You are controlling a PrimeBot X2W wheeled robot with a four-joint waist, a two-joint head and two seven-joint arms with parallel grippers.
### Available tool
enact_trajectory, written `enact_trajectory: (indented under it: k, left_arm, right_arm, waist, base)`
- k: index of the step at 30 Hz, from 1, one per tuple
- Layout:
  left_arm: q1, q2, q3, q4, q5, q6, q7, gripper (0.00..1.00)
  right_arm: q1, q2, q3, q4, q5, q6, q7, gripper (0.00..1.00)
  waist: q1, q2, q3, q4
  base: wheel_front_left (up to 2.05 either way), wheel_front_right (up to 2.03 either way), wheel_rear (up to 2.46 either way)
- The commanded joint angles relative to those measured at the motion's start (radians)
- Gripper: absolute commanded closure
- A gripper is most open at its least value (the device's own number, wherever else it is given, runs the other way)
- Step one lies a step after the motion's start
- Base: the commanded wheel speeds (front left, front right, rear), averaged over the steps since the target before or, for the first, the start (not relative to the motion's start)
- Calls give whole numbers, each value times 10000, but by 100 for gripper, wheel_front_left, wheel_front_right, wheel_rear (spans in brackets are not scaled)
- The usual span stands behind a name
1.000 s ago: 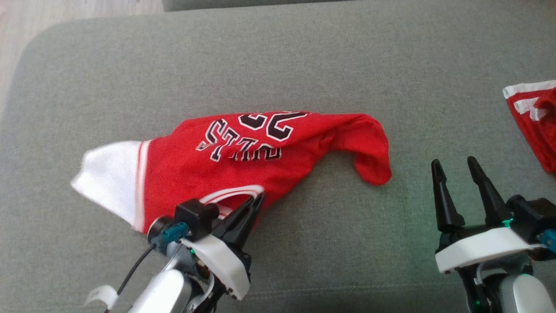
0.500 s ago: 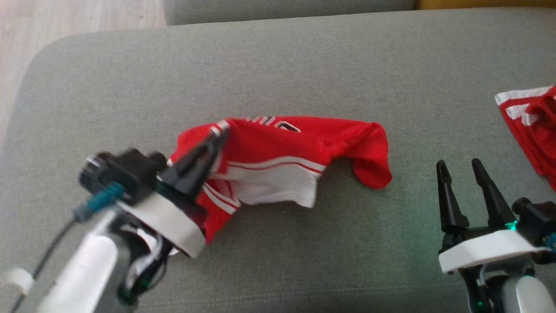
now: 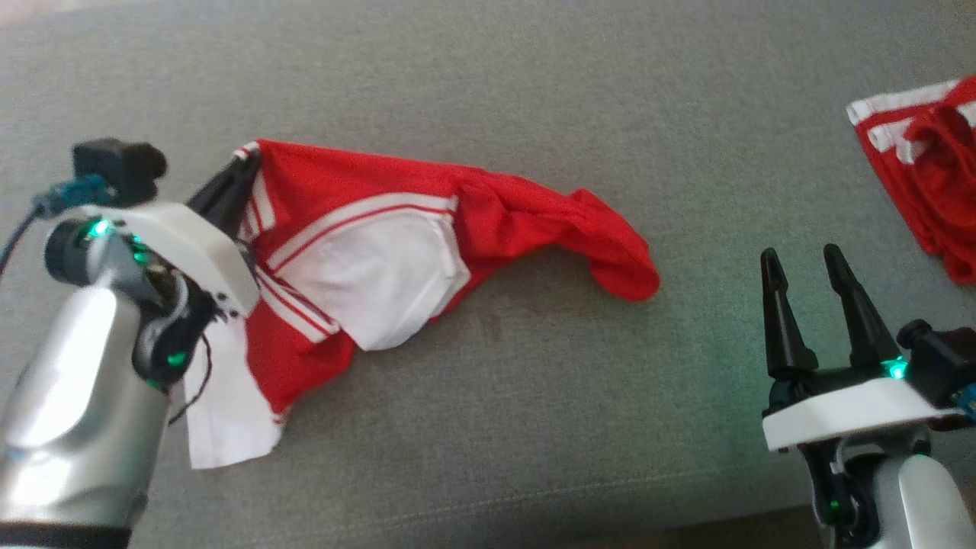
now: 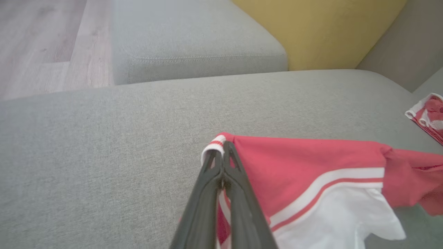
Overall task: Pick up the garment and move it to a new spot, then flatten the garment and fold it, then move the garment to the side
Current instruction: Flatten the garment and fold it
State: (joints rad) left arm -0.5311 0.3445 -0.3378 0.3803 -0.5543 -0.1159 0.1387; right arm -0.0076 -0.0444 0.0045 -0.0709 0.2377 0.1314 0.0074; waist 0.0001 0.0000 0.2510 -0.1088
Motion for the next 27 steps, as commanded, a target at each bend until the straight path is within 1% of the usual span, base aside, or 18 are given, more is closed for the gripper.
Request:
enact_trajectory:
  k: [1, 2, 3, 4, 5, 6, 7, 8, 11, 14, 17, 21, 24, 27]
  left_arm:
    - [-612, 288, 437, 108, -122, -51, -163, 100]
    - [-739, 271, 403, 469, -187, -69, -217, 87]
    - [-838, 242, 371, 777, -249, -83, -288, 30]
    - [-914, 214, 340, 1002, -286, -94, -424, 0]
    - [-914, 214, 340, 1002, -286, -94, -424, 0]
    - [-946, 132, 388, 1296, -349, -103, -901, 0]
    - [-946, 132, 388, 1296, -349, -103, -901, 0]
    - [-912, 112, 419, 1392, -283, -60, -1219, 0]
    - [-621, -15, 483, 1400, 50, 294, -2371, 0]
    - [-111, -166, 539, 1097, 377, 783, -3371, 0]
    - [541, -284, 632, 325, 814, 1400, -3841, 0]
    - [1583, -390, 900, -1195, 1444, 2100, -3991, 0]
    - [2538, -496, 1156, -2394, 1901, 2463, -3999, 0]
    - [3510, -635, 1321, -3264, 2242, 2707, -4002, 0]
  right_arm:
    - [-261, -58, 256, -255, 52, -7, -115, 0]
    - [-271, -58, 257, -225, 54, -7, -137, 0]
    - [-273, -58, 242, -198, 52, -7, -162, 0]
    - [-269, -58, 224, -180, 44, -7, -184, 0]
    - [-269, -58, 224, -180, 44, -7, -184, 0]
    - [-249, -58, 192, -147, 38, -7, -211, 0]
    - [-249, -58, 192, -147, 38, -7, -211, 0]
    - [-235, -58, 167, -136, 28, -7, -215, 0]
    - [-196, -58, 91, -131, -42, -7, -183, 0]
    - [-156, -58, 47, -180, -151, -7, -114, 0]
    - [-101, -58, 15, -263, -274, -7, 7, 0]
    - [-75, -58, -4, -400, -484, -7, 196, 0]
    - [-38, -58, 14, -483, -589, -7, 337, 0]
    - [54, -58, 40, -526, -676, -7, 458, 0]
  waist:
    - [-1, 0, 182, -204]
    - [-1, 0, 205, -233]
    - [-1, 0, 213, -246]
    - [-1, 0, 217, -249]
    - [-1, 0, 217, -249]
    - [-1, 0, 191, -240]
    - [-1, 0, 191, -240]
    - [-1, 0, 160, -216]
    - [-1, 0, 12, -77]
    - [-1, 0, -193, 116]
    - [-1, 0, -394, 344]
    - [-1, 0, -606, 614]
    - [-1, 0, -780, 743]
    - [-1, 0, -965, 822]
  base:
    - [0, 0, 0]
    - [0, 0, 0]
    - [0, 0, 0]
    - [0, 0, 0]
    - [0, 0, 0]
    - [0, 0, 0]
    - [0, 0, 0]
    - [0, 0, 0]
    - [0, 0, 0]
    - [0, 0, 0]
    - [0, 0, 0]
    - [0, 0, 0]
    - [0, 0, 0]
    - [0, 0, 0]
